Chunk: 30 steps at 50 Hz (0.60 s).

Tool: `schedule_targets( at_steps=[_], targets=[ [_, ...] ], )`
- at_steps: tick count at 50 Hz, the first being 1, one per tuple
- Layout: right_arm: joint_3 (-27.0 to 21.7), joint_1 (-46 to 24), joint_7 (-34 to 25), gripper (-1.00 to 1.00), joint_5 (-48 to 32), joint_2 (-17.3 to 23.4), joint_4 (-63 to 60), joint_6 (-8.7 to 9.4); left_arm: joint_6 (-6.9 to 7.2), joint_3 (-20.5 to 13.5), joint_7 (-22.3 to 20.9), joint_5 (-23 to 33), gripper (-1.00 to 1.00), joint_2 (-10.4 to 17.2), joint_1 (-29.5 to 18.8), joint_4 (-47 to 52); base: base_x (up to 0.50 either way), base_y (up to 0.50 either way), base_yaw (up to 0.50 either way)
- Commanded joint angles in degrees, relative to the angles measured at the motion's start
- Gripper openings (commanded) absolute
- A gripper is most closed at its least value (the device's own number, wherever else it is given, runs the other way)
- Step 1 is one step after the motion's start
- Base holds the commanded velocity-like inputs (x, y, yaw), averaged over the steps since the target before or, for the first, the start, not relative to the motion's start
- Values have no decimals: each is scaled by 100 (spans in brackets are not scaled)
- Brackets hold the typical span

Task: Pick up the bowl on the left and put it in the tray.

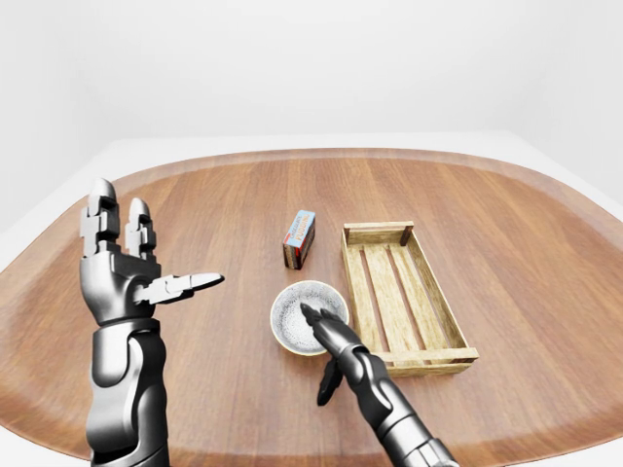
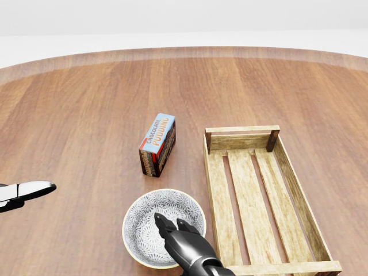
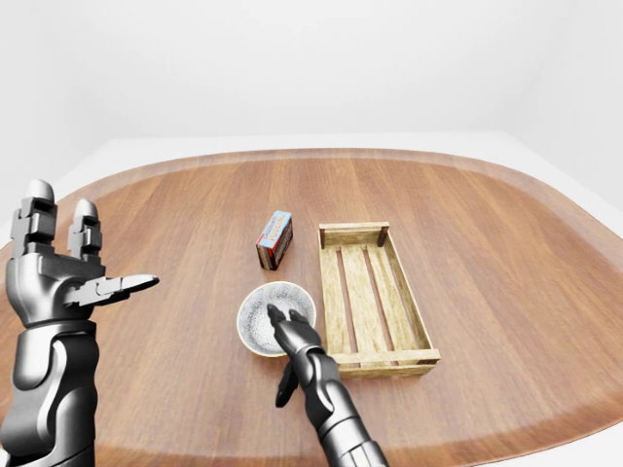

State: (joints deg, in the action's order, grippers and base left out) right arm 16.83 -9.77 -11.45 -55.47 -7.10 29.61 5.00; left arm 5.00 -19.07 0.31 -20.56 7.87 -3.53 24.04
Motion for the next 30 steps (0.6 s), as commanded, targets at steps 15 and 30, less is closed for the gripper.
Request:
schedule_targets(
  at_steps=[15,30],
  targets=[
    [-183,-663,566,100,154,-203,1678,0,0,-36,5,-38,100,24,-25,-16,0,0,0],
    [-64,-510,447,-100,87,-294,1566,0,0,-30,-5,-19,100,18,-2,-15,0,0,0]
  ],
)
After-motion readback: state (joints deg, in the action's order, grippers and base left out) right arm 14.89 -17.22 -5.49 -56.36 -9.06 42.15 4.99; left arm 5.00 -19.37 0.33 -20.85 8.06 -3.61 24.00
